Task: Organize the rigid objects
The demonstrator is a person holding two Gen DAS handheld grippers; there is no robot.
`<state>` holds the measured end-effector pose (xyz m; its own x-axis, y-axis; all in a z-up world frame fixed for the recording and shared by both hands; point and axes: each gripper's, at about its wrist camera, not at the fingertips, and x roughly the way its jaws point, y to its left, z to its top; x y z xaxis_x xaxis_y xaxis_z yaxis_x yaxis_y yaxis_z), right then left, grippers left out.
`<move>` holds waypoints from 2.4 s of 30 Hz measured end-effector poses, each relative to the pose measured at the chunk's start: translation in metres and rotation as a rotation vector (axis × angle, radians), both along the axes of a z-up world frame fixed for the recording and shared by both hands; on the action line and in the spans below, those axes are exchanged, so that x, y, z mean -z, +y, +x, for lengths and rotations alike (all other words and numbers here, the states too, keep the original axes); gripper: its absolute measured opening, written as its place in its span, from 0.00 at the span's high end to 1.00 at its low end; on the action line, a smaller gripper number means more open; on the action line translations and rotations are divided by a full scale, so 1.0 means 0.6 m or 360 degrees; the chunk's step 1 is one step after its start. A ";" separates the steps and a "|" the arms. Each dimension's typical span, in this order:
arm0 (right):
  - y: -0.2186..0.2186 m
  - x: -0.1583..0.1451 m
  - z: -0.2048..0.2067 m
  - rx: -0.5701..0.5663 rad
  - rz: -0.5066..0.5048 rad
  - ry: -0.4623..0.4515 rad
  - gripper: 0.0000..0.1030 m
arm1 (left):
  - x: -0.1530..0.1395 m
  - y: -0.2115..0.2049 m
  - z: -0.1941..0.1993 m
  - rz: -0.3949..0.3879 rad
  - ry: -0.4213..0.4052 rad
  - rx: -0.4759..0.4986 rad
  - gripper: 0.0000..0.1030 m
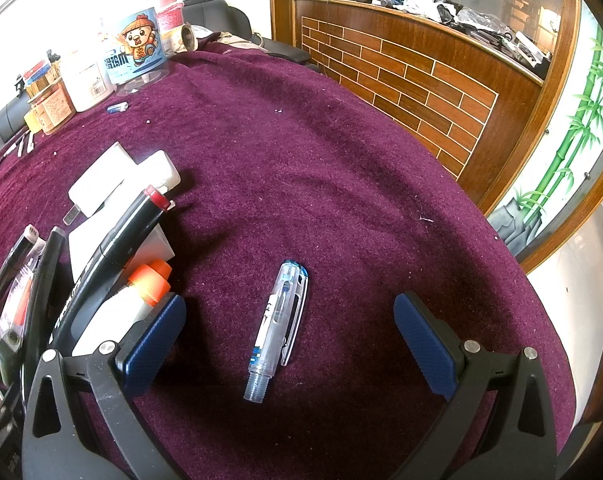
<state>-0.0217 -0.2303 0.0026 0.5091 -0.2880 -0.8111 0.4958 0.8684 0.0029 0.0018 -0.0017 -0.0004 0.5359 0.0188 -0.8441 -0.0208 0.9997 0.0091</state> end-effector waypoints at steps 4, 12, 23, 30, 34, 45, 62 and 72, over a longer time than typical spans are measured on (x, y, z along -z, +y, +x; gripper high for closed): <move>0.000 0.000 0.000 0.0001 0.0000 0.0000 0.00 | -0.001 0.002 -0.002 -0.0003 -0.0001 -0.0004 0.01; 0.004 -0.005 0.001 -0.0025 0.0019 0.0013 0.00 | 0.001 0.002 0.002 -0.0002 -0.0015 -0.0039 0.01; -0.006 -0.005 -0.004 -0.0239 0.0055 0.0083 0.00 | -0.002 0.015 -0.023 -0.0024 0.0072 0.0183 0.01; -0.007 -0.005 -0.003 -0.0237 0.0048 0.0083 0.00 | 0.000 0.008 -0.022 0.0008 0.0007 0.0136 0.01; -0.002 -0.006 -0.005 -0.0235 0.0039 0.0083 0.00 | 0.000 0.009 -0.022 0.0009 0.0006 0.0136 0.01; -0.002 -0.006 -0.008 -0.0220 0.0041 0.0082 0.00 | 0.000 0.008 -0.022 0.0013 0.0006 0.0136 0.01; 0.038 -0.141 -0.096 -0.0286 -0.0412 -0.0250 0.00 | -0.110 0.006 -0.114 0.0059 -0.0402 0.0131 0.11; 0.068 -0.207 -0.159 -0.0558 -0.0204 -0.0635 0.00 | -0.229 0.054 -0.210 0.0028 -0.0930 0.0192 0.01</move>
<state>-0.1171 -0.1893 0.1267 0.8534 -0.1296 -0.5048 0.1586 0.9872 0.0147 -0.1244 0.0304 0.1373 0.9106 -0.0595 -0.4090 0.0862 0.9952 0.0470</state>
